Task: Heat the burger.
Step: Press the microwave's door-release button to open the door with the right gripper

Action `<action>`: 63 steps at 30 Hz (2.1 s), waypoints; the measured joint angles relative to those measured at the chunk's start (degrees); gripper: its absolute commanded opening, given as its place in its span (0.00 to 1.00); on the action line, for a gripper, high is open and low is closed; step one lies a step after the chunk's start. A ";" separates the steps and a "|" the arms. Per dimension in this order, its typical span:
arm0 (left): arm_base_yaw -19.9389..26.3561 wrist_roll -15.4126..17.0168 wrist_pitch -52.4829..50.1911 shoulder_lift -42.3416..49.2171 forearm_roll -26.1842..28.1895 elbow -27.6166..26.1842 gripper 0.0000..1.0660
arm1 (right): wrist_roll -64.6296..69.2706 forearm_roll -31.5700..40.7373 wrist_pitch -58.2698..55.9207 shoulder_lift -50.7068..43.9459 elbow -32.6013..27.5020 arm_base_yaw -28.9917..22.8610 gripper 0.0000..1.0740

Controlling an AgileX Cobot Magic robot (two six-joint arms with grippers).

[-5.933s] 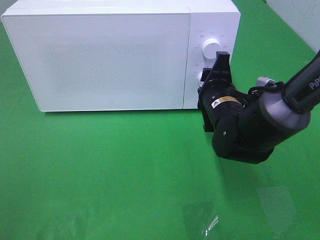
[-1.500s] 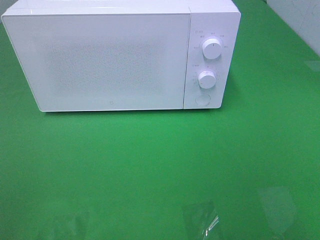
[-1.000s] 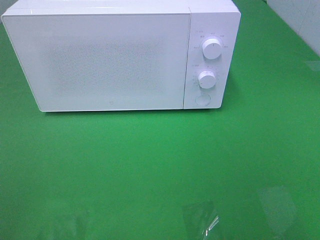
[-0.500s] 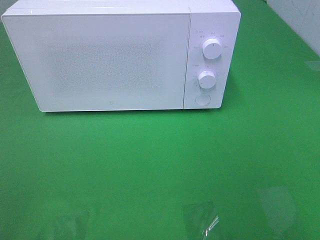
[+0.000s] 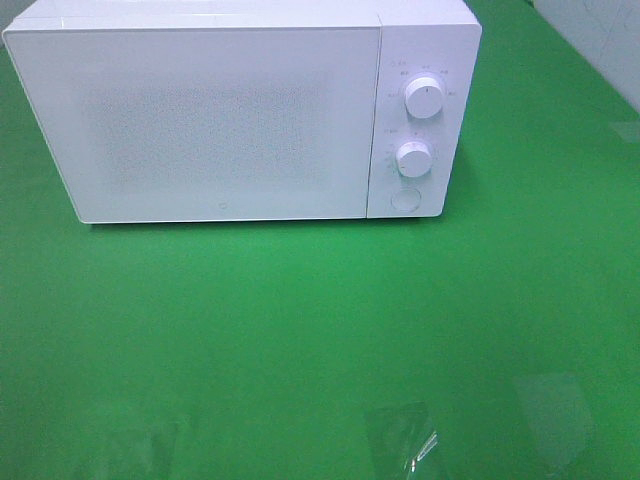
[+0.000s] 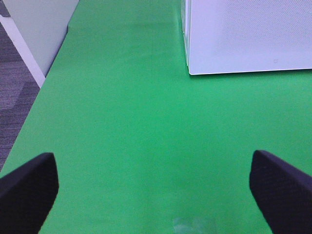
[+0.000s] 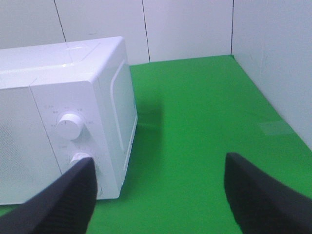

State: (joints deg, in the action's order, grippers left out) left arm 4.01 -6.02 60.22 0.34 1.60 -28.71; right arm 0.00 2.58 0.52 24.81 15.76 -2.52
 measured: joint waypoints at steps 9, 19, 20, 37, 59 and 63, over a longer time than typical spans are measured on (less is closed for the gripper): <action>0.00 0.00 0.00 0.00 0.00 0.00 0.94 | 4.87 0.29 15.70 13.92 -1.09 0.00 0.67; 0.00 0.00 0.00 0.00 0.00 0.00 0.94 | 14.21 0.34 27.96 27.85 -1.66 -0.06 0.67; 0.00 0.00 0.00 0.00 0.00 0.00 0.94 | 15.13 0.40 29.79 30.25 -1.72 -1.03 0.67; 0.00 0.00 0.00 0.00 0.00 0.00 0.94 | 14.55 16.21 52.02 53.34 -1.66 -24.01 0.67; 0.00 0.00 0.00 0.00 0.00 0.00 0.94 | 56.38 29.56 60.68 70.19 4.53 -38.27 0.36; 0.00 0.00 0.00 0.00 0.00 0.00 0.94 | 68.87 29.68 60.73 70.19 4.53 -38.27 0.16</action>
State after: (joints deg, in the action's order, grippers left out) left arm 4.01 -6.02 60.22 0.34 1.60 -28.71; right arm 68.87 32.26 61.25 95.00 20.28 -40.79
